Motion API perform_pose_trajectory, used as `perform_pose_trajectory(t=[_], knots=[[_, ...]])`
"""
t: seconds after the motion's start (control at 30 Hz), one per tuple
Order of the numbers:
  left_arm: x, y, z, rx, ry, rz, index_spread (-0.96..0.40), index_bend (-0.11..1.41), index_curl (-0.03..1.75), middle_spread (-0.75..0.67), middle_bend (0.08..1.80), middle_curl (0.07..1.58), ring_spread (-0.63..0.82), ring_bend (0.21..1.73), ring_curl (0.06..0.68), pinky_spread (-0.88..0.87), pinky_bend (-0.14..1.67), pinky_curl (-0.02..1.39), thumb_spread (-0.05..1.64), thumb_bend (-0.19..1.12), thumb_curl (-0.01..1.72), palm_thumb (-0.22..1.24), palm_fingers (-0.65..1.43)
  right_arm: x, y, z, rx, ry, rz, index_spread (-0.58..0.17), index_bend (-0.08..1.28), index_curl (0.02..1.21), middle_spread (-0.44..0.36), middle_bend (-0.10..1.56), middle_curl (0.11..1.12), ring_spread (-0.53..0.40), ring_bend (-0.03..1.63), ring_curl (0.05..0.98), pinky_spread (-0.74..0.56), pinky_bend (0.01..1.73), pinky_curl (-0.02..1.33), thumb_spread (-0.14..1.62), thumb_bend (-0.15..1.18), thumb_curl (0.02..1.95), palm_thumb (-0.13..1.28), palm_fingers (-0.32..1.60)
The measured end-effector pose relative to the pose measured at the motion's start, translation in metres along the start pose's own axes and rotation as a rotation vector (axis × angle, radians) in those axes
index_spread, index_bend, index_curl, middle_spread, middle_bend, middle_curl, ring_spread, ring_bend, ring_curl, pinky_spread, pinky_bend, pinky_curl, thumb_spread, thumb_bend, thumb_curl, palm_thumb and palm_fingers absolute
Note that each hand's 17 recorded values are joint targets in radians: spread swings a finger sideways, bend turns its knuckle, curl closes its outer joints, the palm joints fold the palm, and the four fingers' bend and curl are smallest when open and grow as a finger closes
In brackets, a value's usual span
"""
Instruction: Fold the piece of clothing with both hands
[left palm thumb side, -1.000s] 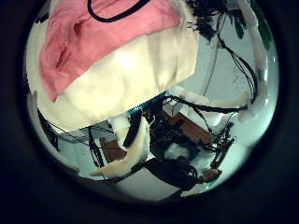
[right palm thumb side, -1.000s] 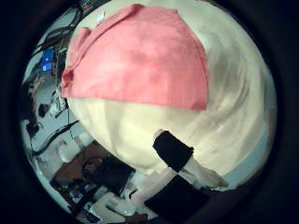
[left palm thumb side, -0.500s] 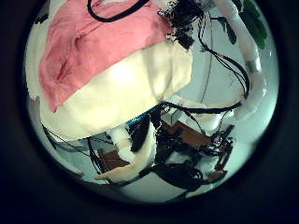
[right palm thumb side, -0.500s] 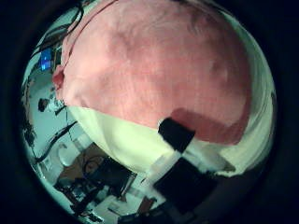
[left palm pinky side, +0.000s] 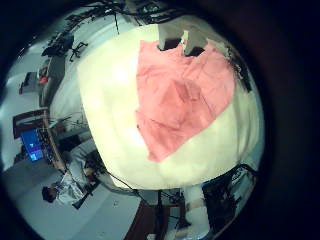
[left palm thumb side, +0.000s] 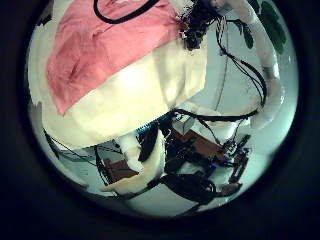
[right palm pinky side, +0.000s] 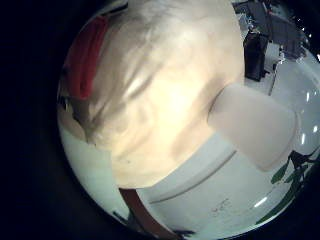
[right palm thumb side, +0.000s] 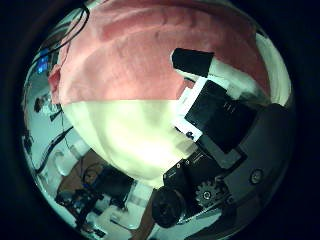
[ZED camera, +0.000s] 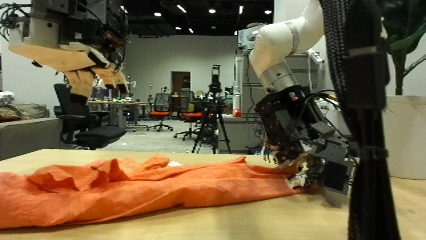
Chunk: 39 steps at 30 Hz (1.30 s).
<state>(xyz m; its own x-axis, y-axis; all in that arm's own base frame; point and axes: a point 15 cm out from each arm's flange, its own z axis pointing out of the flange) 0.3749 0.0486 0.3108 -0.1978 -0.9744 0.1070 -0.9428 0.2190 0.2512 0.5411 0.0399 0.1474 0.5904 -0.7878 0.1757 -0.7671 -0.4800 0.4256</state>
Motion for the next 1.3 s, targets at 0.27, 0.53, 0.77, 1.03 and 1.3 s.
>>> perform_pose_trajectory(t=[0.27,0.53,0.77,1.03,1.3], knots=[[0.000,0.002,-0.001,-0.004,0.000,0.002,0.13,0.14,0.24,0.35,0.19,0.30,0.52,0.54,0.217,0.50,0.35,0.31,1.02,-0.03,0.30,0.29,-0.03,0.019,0.046,0.006,-0.066,-0.039,0.037,-0.343,0.80,0.61,-0.184,1.01,0.64,-0.259,1.08,0.516,-0.51,0.93,0.48,0.88,0.06,0.49,1.06,1.42],[-0.001,0.002,-0.003,-0.004,-0.006,0.008,0.13,0.14,0.24,0.34,0.19,0.30,0.52,0.54,0.218,0.49,0.35,0.32,1.03,-0.02,0.31,0.29,-0.03,0.040,0.103,0.007,-0.057,-0.087,0.065,-0.304,0.97,0.71,-0.161,1.20,0.73,-0.221,1.28,0.603,-0.36,1.18,0.62,0.92,0.11,0.62,1.17,1.23],[-0.002,0.004,-0.003,-0.009,-0.008,0.007,0.13,0.14,0.23,0.34,0.19,0.30,0.52,0.54,0.217,0.49,0.35,0.32,1.03,-0.02,0.31,0.31,-0.03,0.050,0.128,-0.006,0.050,-0.134,0.093,-0.289,1.03,0.75,-0.154,1.26,0.76,-0.209,1.35,0.634,-0.30,1.25,0.68,0.96,0.07,0.70,1.10,1.16],[0.001,0.004,-0.005,-0.003,-0.007,0.009,0.13,0.14,0.23,0.34,0.19,0.31,0.52,0.54,0.217,0.50,0.35,0.32,1.03,-0.02,0.31,0.31,-0.03,0.048,0.119,0.005,0.099,-0.155,0.122,-0.304,0.56,0.68,-0.161,1.00,0.68,-0.227,1.22,0.599,-0.40,1.10,0.65,1.04,-0.06,0.52,0.74,0.19],[0.002,0.005,-0.005,-0.004,-0.006,0.009,0.13,0.14,0.23,0.34,0.19,0.31,0.52,0.54,0.217,0.49,0.35,0.32,1.03,-0.02,0.31,0.32,-0.03,0.028,0.095,0.015,0.085,-0.176,0.111,-0.216,0.30,0.45,0.007,0.58,0.46,0.020,0.77,0.368,0.04,0.73,0.42,1.03,-0.03,0.43,0.64,-0.10]])
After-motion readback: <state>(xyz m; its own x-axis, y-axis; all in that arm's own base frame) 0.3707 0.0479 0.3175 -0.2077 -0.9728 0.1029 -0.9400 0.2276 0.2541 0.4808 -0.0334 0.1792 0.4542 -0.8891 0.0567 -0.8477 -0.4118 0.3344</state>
